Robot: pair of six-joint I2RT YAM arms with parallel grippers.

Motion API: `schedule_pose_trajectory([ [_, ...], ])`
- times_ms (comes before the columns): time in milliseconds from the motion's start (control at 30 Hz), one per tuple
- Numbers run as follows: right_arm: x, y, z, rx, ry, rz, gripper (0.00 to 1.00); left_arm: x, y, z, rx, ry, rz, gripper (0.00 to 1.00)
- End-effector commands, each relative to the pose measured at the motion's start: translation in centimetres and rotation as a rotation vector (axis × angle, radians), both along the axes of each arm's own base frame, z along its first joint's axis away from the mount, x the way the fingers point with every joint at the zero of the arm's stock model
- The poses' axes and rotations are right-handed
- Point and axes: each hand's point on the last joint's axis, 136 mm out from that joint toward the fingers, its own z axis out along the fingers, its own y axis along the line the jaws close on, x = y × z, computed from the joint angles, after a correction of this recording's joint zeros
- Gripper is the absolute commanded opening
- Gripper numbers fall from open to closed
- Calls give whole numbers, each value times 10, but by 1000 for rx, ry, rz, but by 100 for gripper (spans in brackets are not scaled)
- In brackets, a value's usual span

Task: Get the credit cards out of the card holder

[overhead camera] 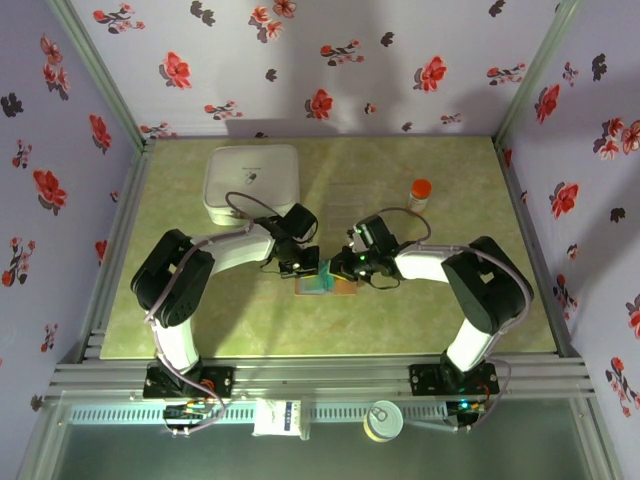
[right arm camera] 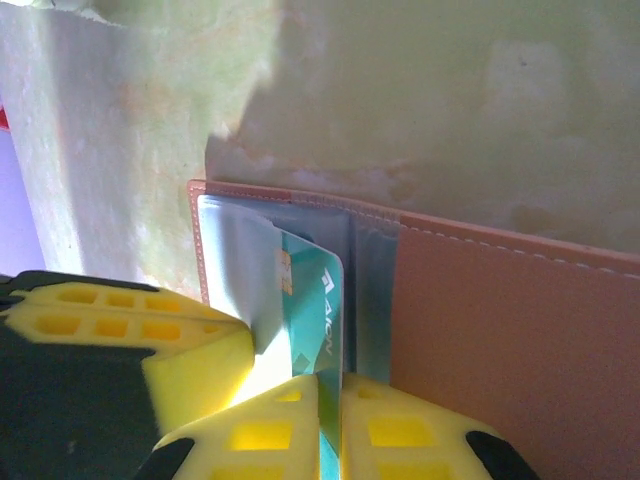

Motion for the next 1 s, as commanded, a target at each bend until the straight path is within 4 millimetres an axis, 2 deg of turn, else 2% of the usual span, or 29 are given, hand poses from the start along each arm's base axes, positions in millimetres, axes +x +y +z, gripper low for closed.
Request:
schedule_pose_trajectory([
  [0, -3, -22, -2, -79, -3, -8, 12, -9, 14, -7, 69, 21, -18, 0],
  [200, -4, -30, 8, -122, -24, 19, 11, -7, 10, -2, 44, 10, -16, 0],
  [433, -1, -36, 37, -201, -101, 110, 11, 3, 4, 20, -8, -33, 2, 0],
  [600, 4, -43, 50, -295, -205, 246, 7, 14, 6, 37, -38, -66, 22, 2],
  [733, 12, -52, 60, -400, -334, 408, 5, 25, 14, 48, -57, -92, 47, 3],
  [967, 45, -58, 84, -514, -561, 674, 0, 36, 33, 58, -67, -114, 75, 4],
])
